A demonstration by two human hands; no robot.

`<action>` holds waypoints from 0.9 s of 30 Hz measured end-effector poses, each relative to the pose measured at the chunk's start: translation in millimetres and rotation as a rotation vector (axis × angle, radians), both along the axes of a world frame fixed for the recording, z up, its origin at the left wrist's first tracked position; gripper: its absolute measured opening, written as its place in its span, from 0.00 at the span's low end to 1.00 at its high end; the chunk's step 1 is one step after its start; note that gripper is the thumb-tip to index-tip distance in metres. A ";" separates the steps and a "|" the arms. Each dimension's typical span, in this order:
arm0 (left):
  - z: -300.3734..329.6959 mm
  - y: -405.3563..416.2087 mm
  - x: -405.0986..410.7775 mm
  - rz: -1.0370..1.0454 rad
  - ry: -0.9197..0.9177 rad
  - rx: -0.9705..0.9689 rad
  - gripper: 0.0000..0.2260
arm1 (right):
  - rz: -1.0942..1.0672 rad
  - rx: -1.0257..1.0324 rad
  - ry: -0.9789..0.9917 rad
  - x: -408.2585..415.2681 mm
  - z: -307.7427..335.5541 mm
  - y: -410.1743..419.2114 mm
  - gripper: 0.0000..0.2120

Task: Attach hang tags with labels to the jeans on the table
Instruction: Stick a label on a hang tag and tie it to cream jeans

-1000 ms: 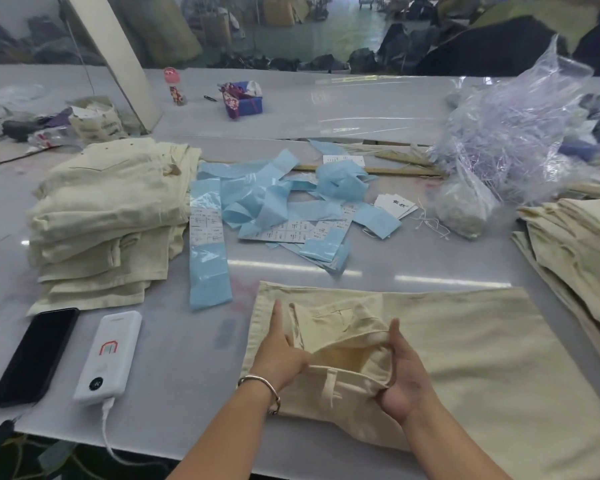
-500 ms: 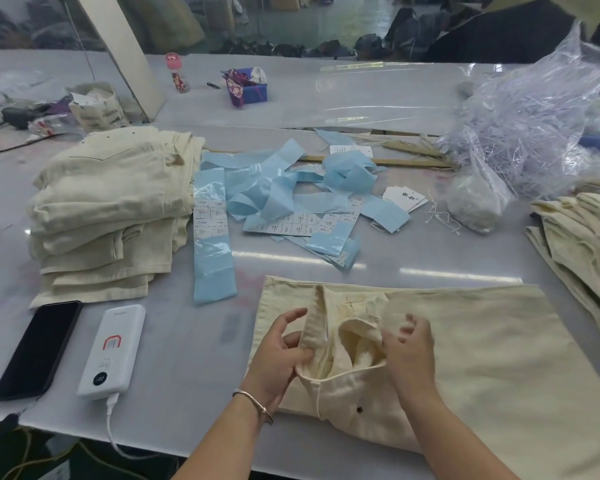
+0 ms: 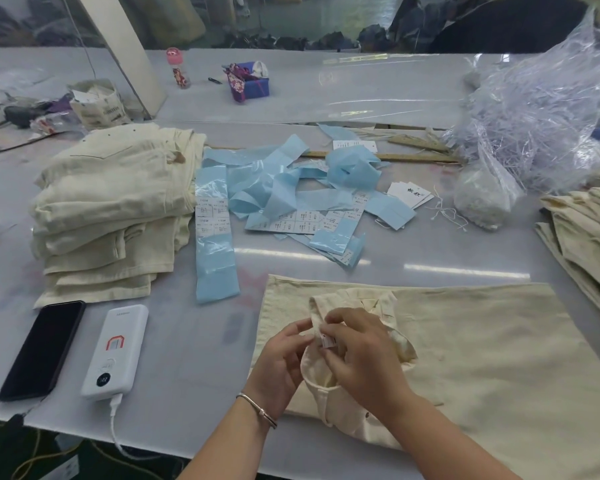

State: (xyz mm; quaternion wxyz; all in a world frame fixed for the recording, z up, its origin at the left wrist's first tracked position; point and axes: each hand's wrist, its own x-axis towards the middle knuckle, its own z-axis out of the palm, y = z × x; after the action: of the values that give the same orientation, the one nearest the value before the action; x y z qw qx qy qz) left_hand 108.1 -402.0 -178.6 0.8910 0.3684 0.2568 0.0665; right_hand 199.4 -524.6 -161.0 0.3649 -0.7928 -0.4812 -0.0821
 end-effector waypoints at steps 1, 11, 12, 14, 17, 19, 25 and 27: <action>0.5 0.1 0.1 -0.013 -0.015 0.017 0.15 | 0.023 0.009 -0.012 1.5 -1.5 -1.8 0.11; 1.8 -12.6 9.1 0.035 0.092 0.267 0.03 | 0.127 0.119 -0.075 6.3 0.9 -25.3 0.04; 2.9 -15.0 9.0 0.049 0.090 0.275 0.03 | 0.135 0.117 -0.081 7.4 0.7 -27.5 0.04; 3.9 -19.0 9.0 0.082 0.087 0.275 0.06 | 0.163 0.124 -0.092 9.6 0.7 -31.0 0.04; 4.0 -25.2 8.2 0.130 0.093 0.270 0.05 | 0.190 0.133 -0.108 12.7 3.0 -34.2 0.05; 3.7 -28.8 7.9 0.151 0.081 0.241 0.03 | 0.193 0.135 -0.113 14.9 4.3 -36.1 0.06; 3.7 -23.7 7.9 0.238 0.146 0.237 0.06 | 0.214 0.083 -0.043 22.5 -0.7 -34.5 0.05; 1.5 -13.1 6.4 0.288 0.230 0.296 0.09 | 0.230 0.032 -0.001 23.1 -2.7 -21.0 0.05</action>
State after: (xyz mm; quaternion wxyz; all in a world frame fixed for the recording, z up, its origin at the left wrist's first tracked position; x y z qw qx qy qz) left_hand 114.6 -415.1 -177.1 0.7735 0.4600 0.3938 0.1873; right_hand 222.4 -545.5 -163.7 0.3842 -0.7264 -0.5678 -0.0479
